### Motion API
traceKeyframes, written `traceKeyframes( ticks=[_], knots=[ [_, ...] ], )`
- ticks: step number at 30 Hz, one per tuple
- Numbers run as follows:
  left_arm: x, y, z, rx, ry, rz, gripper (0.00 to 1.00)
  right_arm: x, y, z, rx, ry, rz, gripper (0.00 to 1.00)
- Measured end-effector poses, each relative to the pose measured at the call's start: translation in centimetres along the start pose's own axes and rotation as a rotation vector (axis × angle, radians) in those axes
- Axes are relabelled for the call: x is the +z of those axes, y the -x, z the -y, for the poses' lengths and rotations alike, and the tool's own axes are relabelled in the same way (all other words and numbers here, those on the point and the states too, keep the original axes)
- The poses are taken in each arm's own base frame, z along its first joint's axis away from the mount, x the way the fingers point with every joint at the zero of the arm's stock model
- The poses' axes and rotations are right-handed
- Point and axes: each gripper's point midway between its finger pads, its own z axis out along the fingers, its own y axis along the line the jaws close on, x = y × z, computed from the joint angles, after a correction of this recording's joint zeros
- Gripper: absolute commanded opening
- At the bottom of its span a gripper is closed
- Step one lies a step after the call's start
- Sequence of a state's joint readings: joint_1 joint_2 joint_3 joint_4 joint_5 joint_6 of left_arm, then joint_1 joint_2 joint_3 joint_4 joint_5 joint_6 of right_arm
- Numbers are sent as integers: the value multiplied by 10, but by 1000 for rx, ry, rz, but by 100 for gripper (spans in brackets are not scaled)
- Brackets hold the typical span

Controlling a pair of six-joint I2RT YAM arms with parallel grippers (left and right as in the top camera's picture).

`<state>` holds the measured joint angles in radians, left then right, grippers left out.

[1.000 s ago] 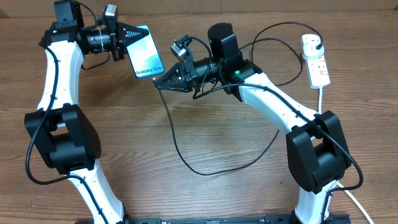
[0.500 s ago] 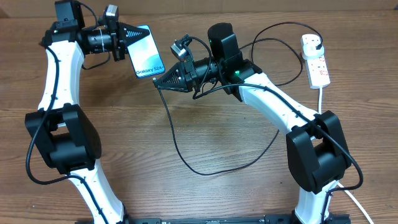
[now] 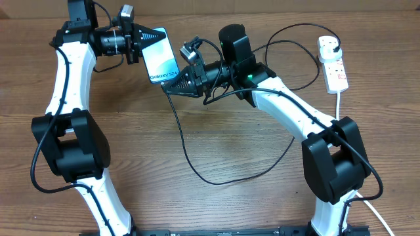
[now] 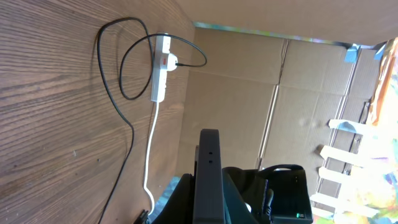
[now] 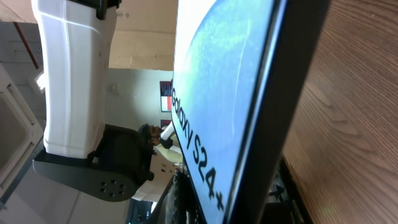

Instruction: Plug charger to phone and switch on socket

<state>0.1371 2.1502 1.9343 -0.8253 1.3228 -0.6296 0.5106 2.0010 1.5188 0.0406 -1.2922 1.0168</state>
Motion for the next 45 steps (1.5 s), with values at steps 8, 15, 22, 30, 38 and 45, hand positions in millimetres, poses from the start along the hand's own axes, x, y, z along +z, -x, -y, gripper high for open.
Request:
traceKeyframes(
  ticks=[8,15,22,30,38,45],
  knots=[
    [-1,3,-3,0,17,14,4,-8,4,1,2,0,13,4],
    [-1,3,-4,-1,21,18,4,-14,10,3,3,-7,40,4],
    [-1,5,-6,-20,32,27,5,-14,10,3,2,-7,40,4],
    [-2,8,-10,-50,58,49,5,-14,8,4,15,-6,31,4],
    [-2,9,-10,-47,57,51,4,-14,6,5,33,-9,26,4],
    [-2,9,-10,-50,57,51,4,-14,6,6,35,-10,27,4]
  ],
)
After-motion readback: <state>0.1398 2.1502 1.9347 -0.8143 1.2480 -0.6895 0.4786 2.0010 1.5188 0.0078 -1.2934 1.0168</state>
